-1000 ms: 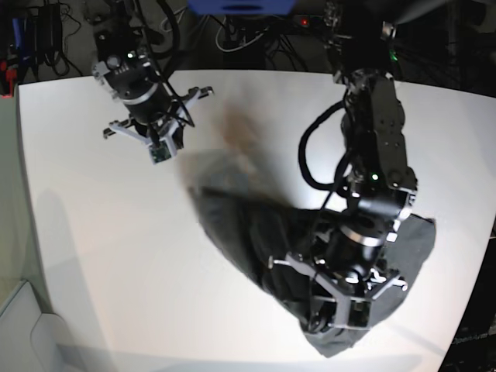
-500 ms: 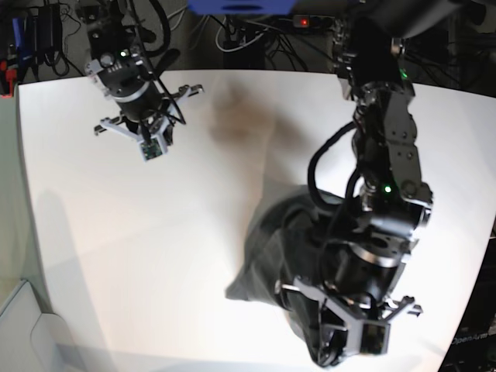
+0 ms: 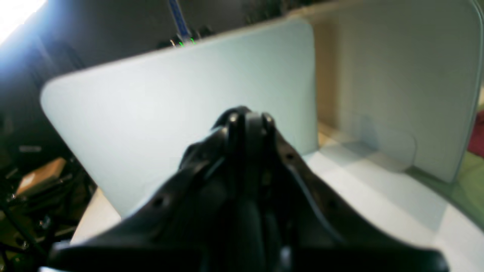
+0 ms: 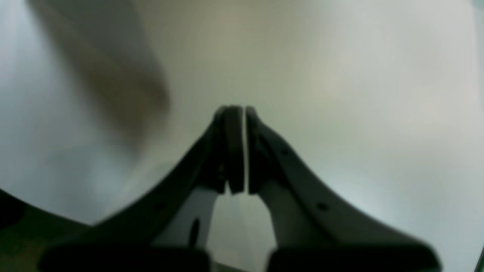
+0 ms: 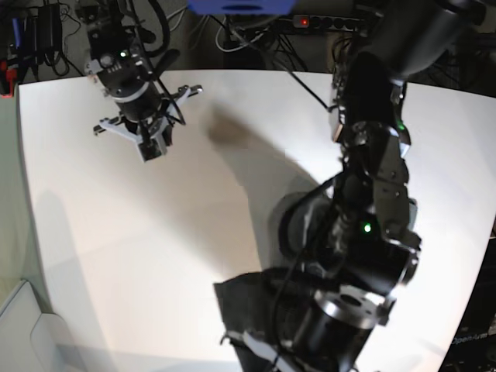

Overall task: Layout the t-shirt on the table in an organized manner, then fold the t-shirt properly
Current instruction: 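Lift the grey t-shirt with the left gripper and swing it over the table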

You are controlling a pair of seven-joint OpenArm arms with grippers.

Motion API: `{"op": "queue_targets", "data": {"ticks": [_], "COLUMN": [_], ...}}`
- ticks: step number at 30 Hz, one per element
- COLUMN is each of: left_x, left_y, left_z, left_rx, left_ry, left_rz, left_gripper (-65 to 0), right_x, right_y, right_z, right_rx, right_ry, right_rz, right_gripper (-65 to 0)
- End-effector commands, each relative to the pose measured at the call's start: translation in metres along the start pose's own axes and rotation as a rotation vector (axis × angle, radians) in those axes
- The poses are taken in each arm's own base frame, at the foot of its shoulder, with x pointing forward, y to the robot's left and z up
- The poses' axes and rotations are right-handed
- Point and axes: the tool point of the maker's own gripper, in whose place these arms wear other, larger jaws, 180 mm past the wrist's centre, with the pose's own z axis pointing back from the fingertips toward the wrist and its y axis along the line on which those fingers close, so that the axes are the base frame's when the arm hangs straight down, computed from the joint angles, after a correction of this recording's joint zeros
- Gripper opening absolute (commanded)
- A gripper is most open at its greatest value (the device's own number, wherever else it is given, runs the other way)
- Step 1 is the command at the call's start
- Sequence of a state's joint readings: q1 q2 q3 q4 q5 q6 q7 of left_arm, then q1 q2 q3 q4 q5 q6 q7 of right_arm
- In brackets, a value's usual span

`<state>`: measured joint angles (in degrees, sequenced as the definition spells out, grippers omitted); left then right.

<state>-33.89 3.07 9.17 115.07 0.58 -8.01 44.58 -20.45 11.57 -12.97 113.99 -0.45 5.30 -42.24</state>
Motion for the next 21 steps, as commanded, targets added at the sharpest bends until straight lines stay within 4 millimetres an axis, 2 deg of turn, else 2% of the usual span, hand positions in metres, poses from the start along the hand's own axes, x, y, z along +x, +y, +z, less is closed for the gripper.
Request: {"op": "queue_targets", "data": {"ticks": [1,5,9,11,14,16,21], "left_x": [0.037,0.08,0.113,0.121,0.119,0.114,0.055], "left_y": [0.002,0.005,0.008,0.012,0.02,0.035,0.057], "left_z": [-0.003,-0.013,-0.022,-0.028,-0.035,-0.033,-0.023], "left_rx": [0.003,0.007,0.009,0.014,0.028,0.072,0.122], "left_ry": [-0.104,-0.176,-0.237,-0.246,-0.23,-0.218,-0.09], "left_rz": [-0.009,-0.029,-0.057,-0.067,-0.082,-0.096,-0.099], "left_gripper": [-63.6,-63.6,-63.6,-63.6,-63.6,-63.6,-63.6], "right_x": [0.01,0.01,0.01,0.011,0.011,0.011,0.011], "right_y": [-0.001,-0.001,-0.001,-0.002,-0.002,-0.002,-0.002], "right_z": [0.003,0.003,0.003,0.003,0.003,0.003,0.003], "right_rx": [-0.002,-0.002,-0.002,-0.002,-0.002,-0.002,-0.002], "right_ry": [-0.039,-0.037,-0.037,-0.039,-0.039,-0.039,-0.039], "right_rz": [0.003,0.003,0.003,0.003,0.003,0.003,0.003], "right_gripper": [-65.0,-65.0,-65.0,-65.0,-65.0,-65.0,-65.0]}}
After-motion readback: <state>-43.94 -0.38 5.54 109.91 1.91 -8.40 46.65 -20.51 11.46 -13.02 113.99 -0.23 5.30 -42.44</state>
